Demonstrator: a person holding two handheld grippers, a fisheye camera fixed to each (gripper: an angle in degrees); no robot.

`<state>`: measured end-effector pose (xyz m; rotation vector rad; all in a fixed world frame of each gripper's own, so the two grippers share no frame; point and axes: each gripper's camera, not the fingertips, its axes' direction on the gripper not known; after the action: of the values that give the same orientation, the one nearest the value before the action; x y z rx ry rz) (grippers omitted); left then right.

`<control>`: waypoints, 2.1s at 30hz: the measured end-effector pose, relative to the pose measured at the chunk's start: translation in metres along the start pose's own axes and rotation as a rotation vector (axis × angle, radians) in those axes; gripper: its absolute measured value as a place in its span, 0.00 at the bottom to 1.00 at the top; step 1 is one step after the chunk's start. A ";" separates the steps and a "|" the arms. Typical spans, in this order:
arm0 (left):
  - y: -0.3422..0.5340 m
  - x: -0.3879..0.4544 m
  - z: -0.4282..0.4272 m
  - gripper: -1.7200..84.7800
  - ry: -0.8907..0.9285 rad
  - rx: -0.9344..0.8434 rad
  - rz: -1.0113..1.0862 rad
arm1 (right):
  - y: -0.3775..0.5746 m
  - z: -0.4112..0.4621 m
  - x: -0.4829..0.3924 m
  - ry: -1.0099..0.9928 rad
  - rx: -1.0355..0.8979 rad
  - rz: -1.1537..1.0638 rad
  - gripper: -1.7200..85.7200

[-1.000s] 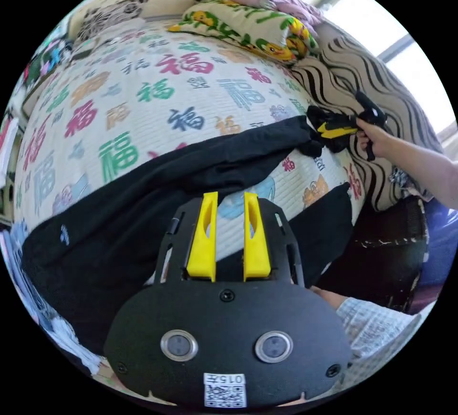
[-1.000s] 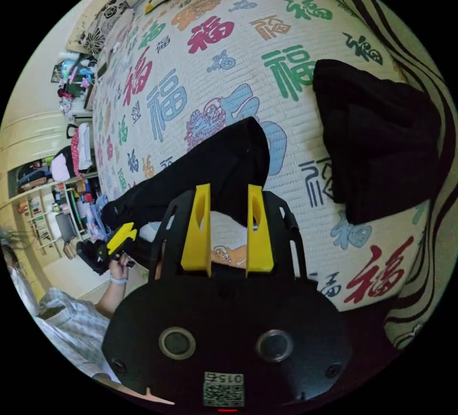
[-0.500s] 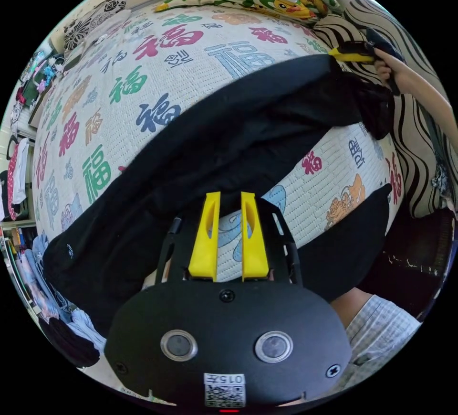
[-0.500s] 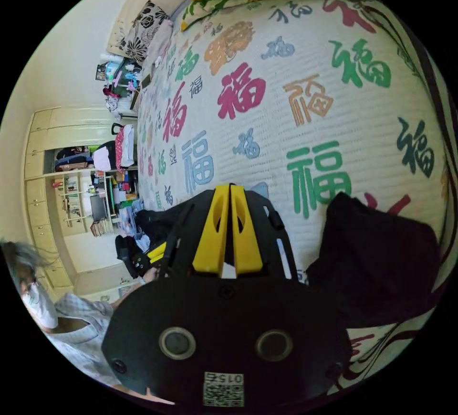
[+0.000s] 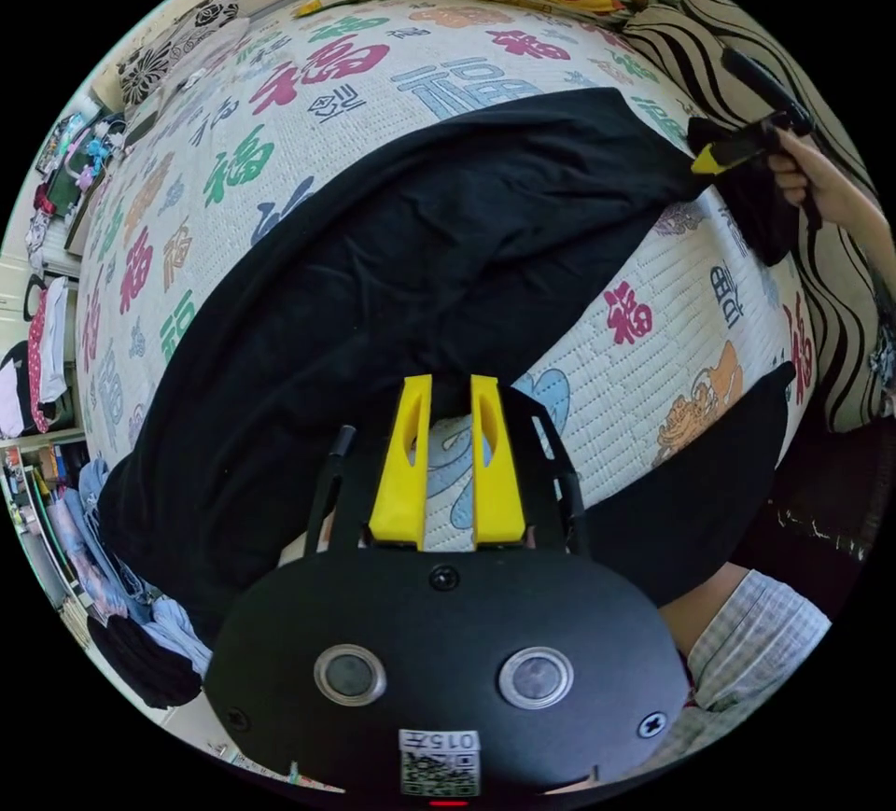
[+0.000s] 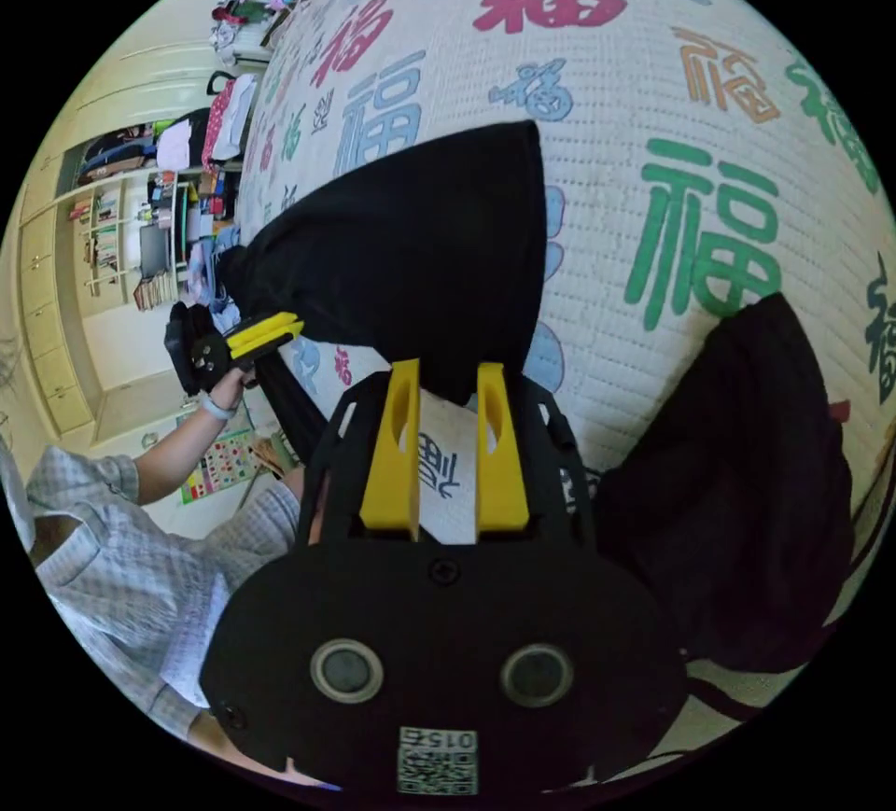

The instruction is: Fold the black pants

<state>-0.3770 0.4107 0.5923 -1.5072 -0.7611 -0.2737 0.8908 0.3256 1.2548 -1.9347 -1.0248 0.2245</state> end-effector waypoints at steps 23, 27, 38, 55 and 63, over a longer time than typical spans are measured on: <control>0.026 0.037 -0.002 0.09 0.336 -0.027 0.133 | 0.138 0.039 0.164 -0.115 0.221 0.379 0.14; 0.073 0.013 0.014 0.11 0.324 -0.108 0.029 | 0.189 0.102 0.174 -0.120 0.204 0.520 0.15; 0.168 -0.063 0.096 0.11 0.353 -0.265 -0.267 | 0.183 0.172 0.232 -0.116 0.136 0.622 0.03; 0.268 -0.174 0.189 0.11 0.373 -0.023 -0.689 | 0.166 0.256 0.239 0.002 0.175 0.644 0.15; 0.190 -0.095 0.298 0.10 0.602 -0.065 -0.313 | 0.112 0.330 0.251 0.105 0.037 0.584 0.04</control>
<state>-0.4166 0.6841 0.3515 -1.2598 -0.4974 -0.9473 0.9442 0.6916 1.0366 -2.1458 -0.3627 0.4579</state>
